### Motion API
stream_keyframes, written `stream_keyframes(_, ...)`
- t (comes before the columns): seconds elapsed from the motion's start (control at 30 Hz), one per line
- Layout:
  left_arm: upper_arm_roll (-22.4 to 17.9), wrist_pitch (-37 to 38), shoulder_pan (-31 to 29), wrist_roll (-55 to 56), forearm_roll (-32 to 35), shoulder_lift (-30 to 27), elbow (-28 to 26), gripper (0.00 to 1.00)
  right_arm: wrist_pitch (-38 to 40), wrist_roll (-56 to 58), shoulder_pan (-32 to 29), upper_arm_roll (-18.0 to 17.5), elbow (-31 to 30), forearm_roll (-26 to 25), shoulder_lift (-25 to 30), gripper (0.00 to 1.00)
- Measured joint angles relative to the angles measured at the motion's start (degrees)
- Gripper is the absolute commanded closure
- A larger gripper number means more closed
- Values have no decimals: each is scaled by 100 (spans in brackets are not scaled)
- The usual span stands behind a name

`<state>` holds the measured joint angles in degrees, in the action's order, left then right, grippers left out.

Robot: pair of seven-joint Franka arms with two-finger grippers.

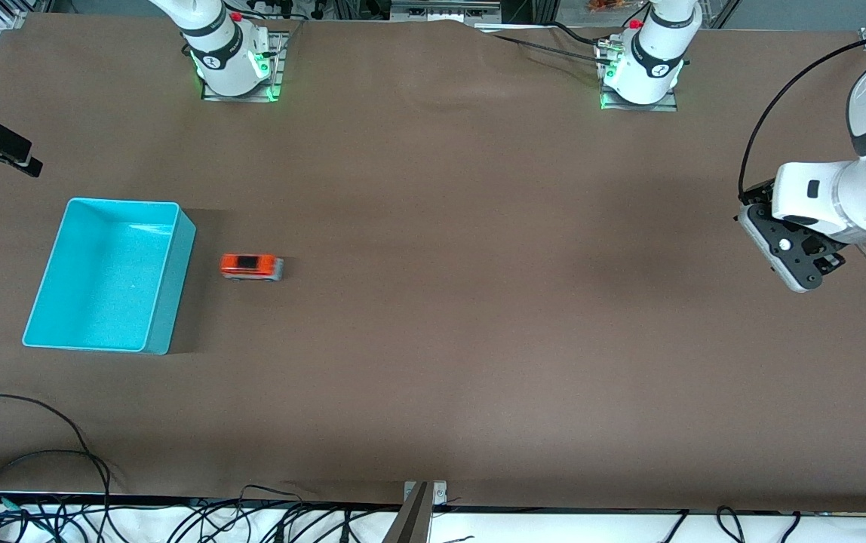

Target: Wind up bus and store in blue box

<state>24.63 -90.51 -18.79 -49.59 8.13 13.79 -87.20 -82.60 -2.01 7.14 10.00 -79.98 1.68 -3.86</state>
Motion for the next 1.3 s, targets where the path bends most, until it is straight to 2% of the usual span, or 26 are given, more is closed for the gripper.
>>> stream_keyframes(0.37, -623, 7, 631, 782, -49, -370, 0, 0, 0, 0, 0, 0, 0, 2, -37, 0)
stream_keyframes(0.67, -725, 8, 816, 2399, -440, -595, -46, 0, -2, -4, 27, -20, 0, 1, -37, 0)
stream_keyframes(0.93, -1057, 9, 1267, 3143, -700, -902, -166, 0, -14, -15, 13, -5, 0, 1, -39, 0)
stream_keyframes(1.07, -1324, -112, 1409, 3193, -921, -1062, -358, 0, -20, -15, 9, 3, 0, 1, -40, 0)
stream_keyframes(1.2, -1786, -521, 1716, 3191, -959, -1270, -755, 0, -20, -15, 8, 4, 0, 1, -41, 0)
stream_keyframes(1.3, -1949, -713, 1819, 3191, -960, -1456, -1069, 0, -16, -5, 7, 33, -1, 1, -43, 0)
